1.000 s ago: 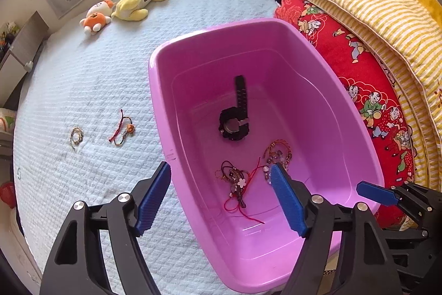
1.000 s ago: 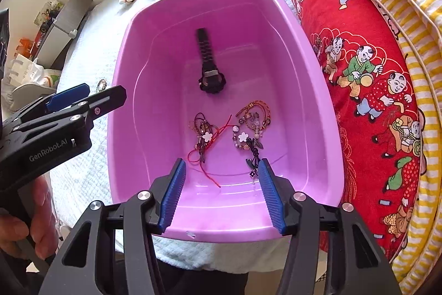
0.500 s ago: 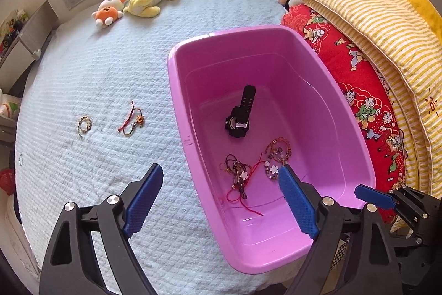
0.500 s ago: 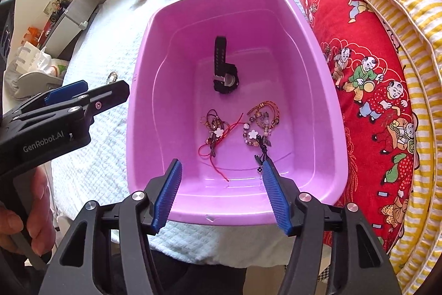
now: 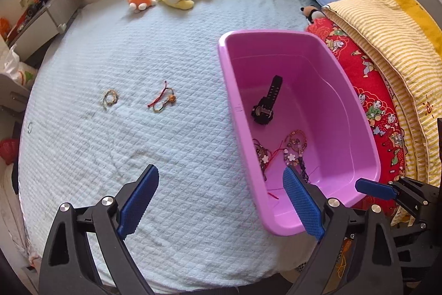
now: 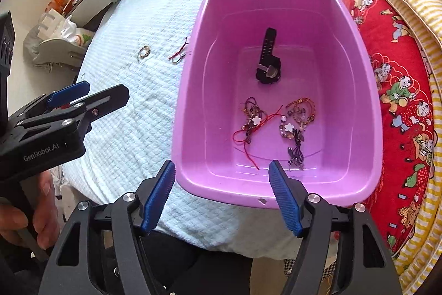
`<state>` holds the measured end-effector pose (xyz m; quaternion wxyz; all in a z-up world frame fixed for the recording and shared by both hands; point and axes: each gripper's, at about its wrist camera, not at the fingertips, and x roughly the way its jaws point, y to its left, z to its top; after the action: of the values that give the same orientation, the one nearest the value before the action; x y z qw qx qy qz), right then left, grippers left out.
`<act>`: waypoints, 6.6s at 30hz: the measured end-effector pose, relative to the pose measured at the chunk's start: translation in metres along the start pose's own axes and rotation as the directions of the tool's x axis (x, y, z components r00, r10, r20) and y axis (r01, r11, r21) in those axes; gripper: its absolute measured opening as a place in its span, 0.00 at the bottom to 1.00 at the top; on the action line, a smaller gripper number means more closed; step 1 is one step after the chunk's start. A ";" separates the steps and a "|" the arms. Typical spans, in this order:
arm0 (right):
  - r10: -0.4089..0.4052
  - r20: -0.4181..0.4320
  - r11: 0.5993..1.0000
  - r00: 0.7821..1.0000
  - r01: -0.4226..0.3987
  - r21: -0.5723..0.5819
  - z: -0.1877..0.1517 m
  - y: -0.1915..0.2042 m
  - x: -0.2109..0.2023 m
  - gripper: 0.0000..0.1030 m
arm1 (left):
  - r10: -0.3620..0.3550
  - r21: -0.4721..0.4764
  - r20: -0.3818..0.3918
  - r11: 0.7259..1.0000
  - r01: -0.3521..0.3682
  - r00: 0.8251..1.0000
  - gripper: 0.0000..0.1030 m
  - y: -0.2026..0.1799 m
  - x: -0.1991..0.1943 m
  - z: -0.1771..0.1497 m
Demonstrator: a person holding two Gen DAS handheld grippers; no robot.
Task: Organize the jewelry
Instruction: 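Withdraw both tools from the tub back over the remaining jewelry, then move left tool to beaded bracelet while right tool approaches red string charm bracelet, then close left gripper on beaded bracelet while right gripper closes on red charm bracelet, then carry the beaded bracelet and red charm bracelet over the pink tub with both tools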
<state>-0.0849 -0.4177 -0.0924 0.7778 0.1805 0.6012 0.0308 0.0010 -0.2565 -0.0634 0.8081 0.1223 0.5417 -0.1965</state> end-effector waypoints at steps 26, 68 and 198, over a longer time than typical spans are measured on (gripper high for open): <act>0.085 0.028 0.984 0.996 -0.080 -0.159 0.021 0.202 0.086 0.68 | 0.156 -0.367 -0.003 0.919 -0.146 0.988 0.89 0.277 -0.050 -0.091; -0.333 0.390 0.938 0.858 0.261 0.227 0.134 0.168 0.317 0.68 | -0.051 0.016 0.203 0.999 0.049 0.978 0.89 0.342 0.263 0.035; -0.225 0.338 0.971 0.914 0.182 0.154 -0.012 0.035 -0.053 0.19 | -0.173 0.214 0.117 0.966 0.145 0.978 0.08 0.004 -0.020 0.008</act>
<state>-0.1050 -0.3962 -0.0346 0.8599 0.1656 0.4679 -0.1195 0.0026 -0.2526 -0.0415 0.8075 0.1471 0.4711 -0.3231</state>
